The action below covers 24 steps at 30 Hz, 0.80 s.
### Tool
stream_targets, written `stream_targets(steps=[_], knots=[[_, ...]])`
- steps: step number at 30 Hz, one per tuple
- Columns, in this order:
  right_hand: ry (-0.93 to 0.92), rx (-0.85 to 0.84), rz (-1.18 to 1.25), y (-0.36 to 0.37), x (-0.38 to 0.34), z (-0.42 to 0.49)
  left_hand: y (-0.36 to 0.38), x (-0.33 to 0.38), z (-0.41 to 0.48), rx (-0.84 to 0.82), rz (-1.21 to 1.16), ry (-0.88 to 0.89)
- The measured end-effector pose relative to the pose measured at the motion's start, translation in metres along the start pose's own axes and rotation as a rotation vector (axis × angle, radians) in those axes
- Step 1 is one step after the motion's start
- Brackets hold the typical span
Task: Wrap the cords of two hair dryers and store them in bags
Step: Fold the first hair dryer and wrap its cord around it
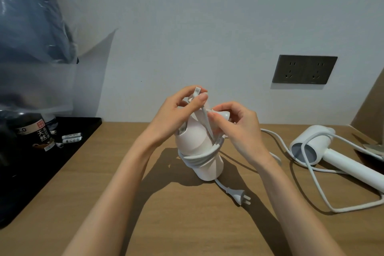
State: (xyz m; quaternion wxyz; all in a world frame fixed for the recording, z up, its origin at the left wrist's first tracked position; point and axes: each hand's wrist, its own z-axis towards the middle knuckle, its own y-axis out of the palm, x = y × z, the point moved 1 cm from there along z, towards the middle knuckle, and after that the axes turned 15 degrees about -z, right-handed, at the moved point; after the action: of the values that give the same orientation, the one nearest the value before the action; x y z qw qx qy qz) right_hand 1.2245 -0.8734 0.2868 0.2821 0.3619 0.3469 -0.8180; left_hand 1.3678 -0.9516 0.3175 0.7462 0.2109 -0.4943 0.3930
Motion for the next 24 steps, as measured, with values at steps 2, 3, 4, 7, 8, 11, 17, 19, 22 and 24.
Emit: stream_targets(steps=[2, 3, 4, 7, 8, 11, 17, 19, 22, 24], knots=[[-0.007, 0.039, 0.061, -0.004, 0.000, 0.002, -0.005, -0.004, 0.000, 0.054, -0.033, 0.014], [-0.020, 0.067, 0.067, -0.006, 0.000, 0.003, -0.009, -0.007, 0.000, 0.090, -0.061, 0.015], [-0.033, 0.086, 0.064, -0.007, -0.001, 0.003, -0.011, -0.009, -0.001, 0.122, -0.089, 0.014], [-0.037, 0.102, 0.148, -0.005, -0.005, 0.001, -0.013, -0.013, -0.003, 0.187, -0.135, 0.011], [-0.034, 0.106, 0.187, -0.004, -0.007, 0.001, -0.012, -0.014, -0.004, 0.207, -0.141, 0.015], [0.011, 0.083, 0.345, -0.004, -0.011, 0.001, -0.006, -0.017, -0.008, 0.267, -0.101, 0.084], [0.132, -0.014, 0.635, 0.002, -0.012, 0.000, -0.014, -0.021, -0.023, 0.268, -0.130, 0.066], [0.153, -0.026, 0.690, 0.003, -0.012, 0.001, -0.017, -0.028, -0.029, 0.288, -0.151, 0.053], [0.184, -0.061, 0.712, 0.009, -0.010, 0.000, -0.016, -0.041, -0.034, 0.250, -0.144, -0.035], [0.178, -0.084, 0.688, 0.014, -0.008, -0.002, -0.015, -0.049, -0.035, 0.182, -0.105, -0.143]])
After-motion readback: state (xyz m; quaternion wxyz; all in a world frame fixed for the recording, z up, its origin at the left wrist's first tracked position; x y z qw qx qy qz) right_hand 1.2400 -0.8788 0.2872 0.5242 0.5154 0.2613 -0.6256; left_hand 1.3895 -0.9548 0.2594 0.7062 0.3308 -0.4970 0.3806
